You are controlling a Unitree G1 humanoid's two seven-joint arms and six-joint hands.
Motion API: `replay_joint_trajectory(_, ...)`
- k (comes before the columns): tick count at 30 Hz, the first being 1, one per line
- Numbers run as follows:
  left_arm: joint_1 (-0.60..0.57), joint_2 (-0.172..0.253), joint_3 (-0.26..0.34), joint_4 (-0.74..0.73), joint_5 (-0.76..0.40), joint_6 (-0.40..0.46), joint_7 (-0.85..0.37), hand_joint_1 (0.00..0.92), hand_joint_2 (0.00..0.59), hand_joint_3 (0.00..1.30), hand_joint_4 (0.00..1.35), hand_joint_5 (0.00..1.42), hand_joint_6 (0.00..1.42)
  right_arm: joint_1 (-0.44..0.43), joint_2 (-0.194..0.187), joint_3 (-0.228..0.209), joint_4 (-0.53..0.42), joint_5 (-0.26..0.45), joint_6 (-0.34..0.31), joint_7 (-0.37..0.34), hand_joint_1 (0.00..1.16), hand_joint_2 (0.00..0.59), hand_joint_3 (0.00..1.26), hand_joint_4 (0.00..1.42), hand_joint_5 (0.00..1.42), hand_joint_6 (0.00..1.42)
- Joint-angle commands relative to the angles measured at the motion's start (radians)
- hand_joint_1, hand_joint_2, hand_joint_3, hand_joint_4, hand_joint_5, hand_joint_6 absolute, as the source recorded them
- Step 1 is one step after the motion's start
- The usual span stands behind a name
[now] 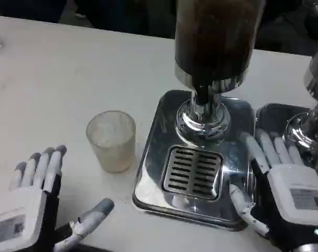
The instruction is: Grasp the cup under the faucet to collect the drink, then remove the cup.
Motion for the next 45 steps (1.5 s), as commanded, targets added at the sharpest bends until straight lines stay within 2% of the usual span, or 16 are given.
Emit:
replay_joint_trajectory(1,-0.008,0.002,-0.003,0.015,-0.002,-0.006,-0.010,0.000,0.083,0.00,0.00,0.00,0.00,-0.007,-0.001,0.000,0.010,0.008,-0.009,-0.003,0.09,0.501,0.06,0.00,0.00,0.00)
replay_joint_trajectory(11,-0.009,0.003,0.004,-0.014,-0.020,-0.009,-0.020,0.000,0.080,0.00,0.00,0.00,0.00,0.001,0.006,-0.002,0.000,0.015,-0.002,-0.001,0.09,0.501,0.06,0.00,0.00,0.00)
replay_joint_trajectory(17,0.009,-0.007,0.072,-0.111,-0.074,-0.019,-0.023,0.000,0.079,0.00,0.00,0.00,0.00,0.007,0.016,0.007,-0.004,0.022,0.000,-0.001,0.08,0.489,0.06,0.00,0.00,0.00)
replay_joint_trajectory(25,-0.075,0.007,0.126,-0.026,-0.118,-0.057,-0.027,0.000,0.070,0.00,0.00,0.00,0.00,0.020,0.029,0.027,-0.034,-0.002,0.025,0.001,0.03,0.482,0.06,0.00,0.00,0.00)
replay_joint_trajectory(31,-0.212,0.018,0.125,0.141,-0.158,-0.108,-0.026,0.000,0.046,0.00,0.00,0.00,0.00,0.042,0.045,0.028,-0.048,-0.012,0.046,-0.004,0.03,0.482,0.06,0.00,0.00,0.00)
replay_joint_trajectory(38,-0.404,0.022,0.087,0.508,-0.215,-0.351,0.040,0.000,0.028,0.00,0.00,0.00,0.00,0.062,0.068,0.017,-0.063,-0.004,0.065,-0.013,0.02,0.479,0.06,0.00,0.00,0.00)
replay_joint_trajectory(45,-0.541,0.023,0.039,0.759,-0.242,-0.511,0.027,0.000,0.000,0.00,0.00,0.00,0.00,0.087,0.085,0.011,-0.081,-0.012,0.080,-0.015,0.02,0.477,0.05,0.00,0.00,0.00)
